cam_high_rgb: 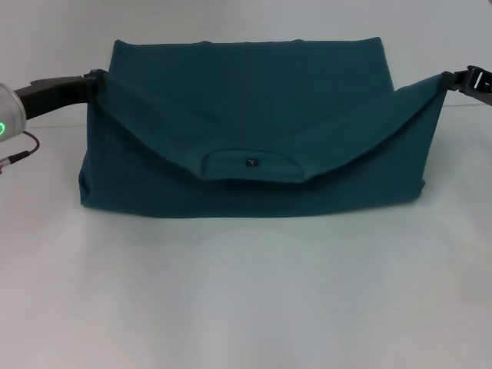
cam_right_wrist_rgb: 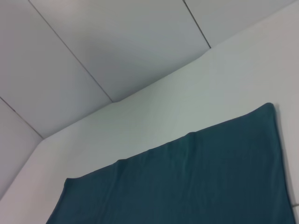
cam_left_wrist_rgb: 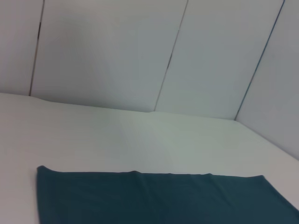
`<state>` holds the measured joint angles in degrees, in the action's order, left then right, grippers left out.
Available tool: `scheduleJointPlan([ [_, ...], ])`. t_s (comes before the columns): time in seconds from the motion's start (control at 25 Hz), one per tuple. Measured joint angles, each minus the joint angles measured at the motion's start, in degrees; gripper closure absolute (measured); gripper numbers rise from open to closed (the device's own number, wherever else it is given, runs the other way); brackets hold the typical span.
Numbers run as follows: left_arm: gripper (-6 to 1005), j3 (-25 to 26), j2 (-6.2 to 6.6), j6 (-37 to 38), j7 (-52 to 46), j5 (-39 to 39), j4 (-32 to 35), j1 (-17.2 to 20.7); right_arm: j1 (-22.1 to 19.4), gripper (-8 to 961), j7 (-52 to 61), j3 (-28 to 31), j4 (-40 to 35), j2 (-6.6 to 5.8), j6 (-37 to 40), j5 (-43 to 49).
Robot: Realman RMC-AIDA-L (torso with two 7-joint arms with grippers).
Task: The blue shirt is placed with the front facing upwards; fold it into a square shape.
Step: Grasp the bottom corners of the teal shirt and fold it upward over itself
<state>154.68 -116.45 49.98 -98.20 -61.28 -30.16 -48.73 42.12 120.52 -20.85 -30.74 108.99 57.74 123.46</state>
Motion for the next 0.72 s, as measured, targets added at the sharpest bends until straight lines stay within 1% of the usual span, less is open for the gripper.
scheduleJointPlan([
  [0.36,974,0.02,-0.41,-3.28,2.29,-0.80,0.37,-0.49,1.15,902,-1.01,-1.44,1.36,0.04,-4.53,0.03],
  [0.4,974,0.00,-1.10,-4.20,5.39,-2.74,0.66,-0.49,1.27,900,-1.23,-1.72,1.63,0.09,-5.26,0.03],
  [0.52,974,-0.01,-1.57,-4.97,7.30,-3.77,0.98,-0.61,1.70,891,-2.32,-2.03,2.40,0.30,-6.77,0.03],
  [0.72,974,-0.04,-1.96,-5.97,9.58,-4.00,1.72,-1.04,2.11,878,-2.18,-2.10,2.73,0.88,-8.29,0.03],
])
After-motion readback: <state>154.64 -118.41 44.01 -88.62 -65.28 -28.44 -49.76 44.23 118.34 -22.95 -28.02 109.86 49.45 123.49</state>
